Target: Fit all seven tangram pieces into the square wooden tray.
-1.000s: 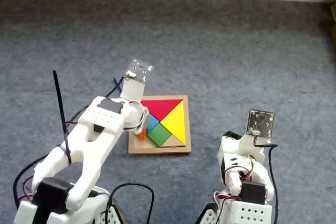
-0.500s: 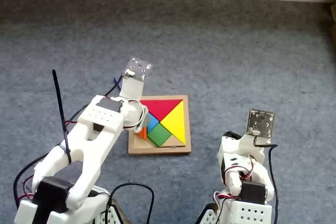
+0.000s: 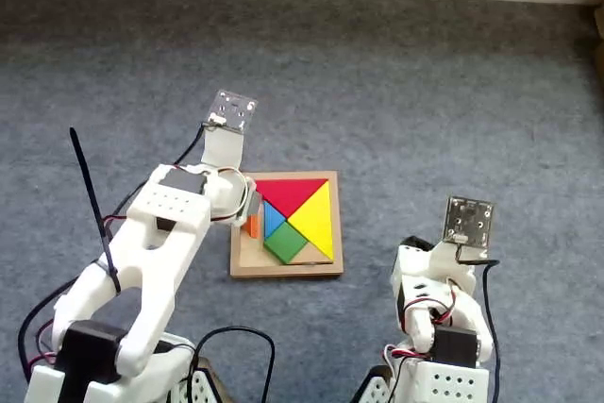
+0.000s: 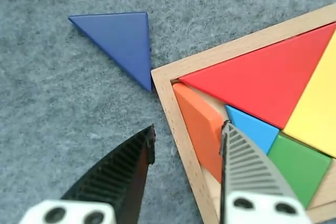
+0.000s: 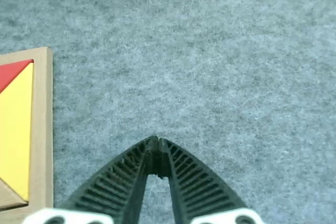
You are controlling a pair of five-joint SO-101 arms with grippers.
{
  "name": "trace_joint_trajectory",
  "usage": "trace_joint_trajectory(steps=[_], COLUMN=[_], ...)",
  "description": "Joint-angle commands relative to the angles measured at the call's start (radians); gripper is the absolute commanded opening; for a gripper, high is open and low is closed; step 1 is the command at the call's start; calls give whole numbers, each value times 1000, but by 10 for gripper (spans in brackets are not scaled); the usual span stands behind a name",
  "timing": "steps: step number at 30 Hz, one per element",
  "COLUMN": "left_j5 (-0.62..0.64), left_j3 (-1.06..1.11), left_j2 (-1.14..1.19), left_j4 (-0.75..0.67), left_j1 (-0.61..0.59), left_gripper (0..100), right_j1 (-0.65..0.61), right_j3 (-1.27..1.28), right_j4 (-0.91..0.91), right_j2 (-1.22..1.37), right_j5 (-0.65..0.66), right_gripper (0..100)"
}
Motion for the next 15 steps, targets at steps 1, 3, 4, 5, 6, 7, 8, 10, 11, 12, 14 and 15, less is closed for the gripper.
trace_joint_trajectory(steps=[1, 3, 4, 5, 6, 7, 8, 10, 11, 12, 14, 15], left_j5=[-3, -3, -3, -3, -3, -5, -5, -5, -5, -3, -3, -3], left_j3=[-35, -35, -35, -35, -35, -35, -36, -36, -41, -41, -36, -31], left_j2=[1, 1, 1, 1, 1, 1, -1, -15, -33, -58, -113, -139], left_j4=[-11, -11, -11, -11, -11, -11, -11, -3, 11, 32, 78, 98], left_j1=[-25, -25, -25, -25, -25, -21, -18, -18, -18, -18, -16, -16], left_gripper=[210, 210, 210, 210, 210, 210, 210, 213, 213, 214, 214, 214], right_j1=[13, 13, 13, 13, 13, 13, 13, 13, 13, 13, 13, 13], right_j3=[110, 110, 110, 110, 110, 110, 110, 110, 110, 110, 110, 110], right_j4=[-21, -21, -21, -21, -21, -21, -21, -21, -21, -21, -21, -21], right_j2=[4, 4, 4, 4, 4, 4, 4, 4, 4, 4, 4, 4], right_j5=[-3, -3, -3, -3, -3, -3, -3, -3, -3, -3, -3, -3], right_gripper=[5, 5, 5, 5, 5, 5, 5, 5, 5, 5, 5, 5])
